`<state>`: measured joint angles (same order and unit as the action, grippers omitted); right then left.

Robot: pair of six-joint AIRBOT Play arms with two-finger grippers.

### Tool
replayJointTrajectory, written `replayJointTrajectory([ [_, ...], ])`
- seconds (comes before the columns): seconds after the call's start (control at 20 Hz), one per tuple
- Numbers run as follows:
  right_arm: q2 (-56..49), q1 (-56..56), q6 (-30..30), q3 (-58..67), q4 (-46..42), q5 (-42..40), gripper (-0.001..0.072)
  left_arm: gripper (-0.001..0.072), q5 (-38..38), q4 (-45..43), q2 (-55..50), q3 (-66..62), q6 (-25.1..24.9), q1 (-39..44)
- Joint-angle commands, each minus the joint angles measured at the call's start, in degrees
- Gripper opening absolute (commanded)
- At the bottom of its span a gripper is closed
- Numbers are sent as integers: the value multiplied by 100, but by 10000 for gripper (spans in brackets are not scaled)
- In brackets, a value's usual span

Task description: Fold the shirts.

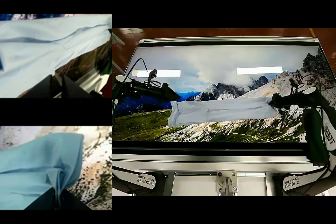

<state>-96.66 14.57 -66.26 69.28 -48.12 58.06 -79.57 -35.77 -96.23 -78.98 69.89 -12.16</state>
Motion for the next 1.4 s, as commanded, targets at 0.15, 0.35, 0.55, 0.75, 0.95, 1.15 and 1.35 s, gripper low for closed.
replayJointTrajectory([
  [0.15,1749,9,31,7,136,535,72,35,1200,431,-85,-2,-87,1558],
  [0.35,2833,9,-629,7,129,1051,72,35,2002,743,-389,-2,-87,2922],
  [0.55,3615,9,-1202,4,129,1373,72,35,2955,1799,-820,-11,-361,3851],
  [0.75,4002,7,-1637,4,136,1622,72,34,2949,3082,-1451,-297,-793,4428],
  [0.95,4183,7,-1917,4,306,1703,72,34,3038,3716,-2138,-898,-776,4990],
  [1.15,4205,-144,-2170,4,358,1735,72,28,3097,3888,-2304,-1154,-962,4924],
  [1.35,3980,-968,-2264,4,348,1064,71,27,2592,1958,-1537,-1102,-367,4074],
])
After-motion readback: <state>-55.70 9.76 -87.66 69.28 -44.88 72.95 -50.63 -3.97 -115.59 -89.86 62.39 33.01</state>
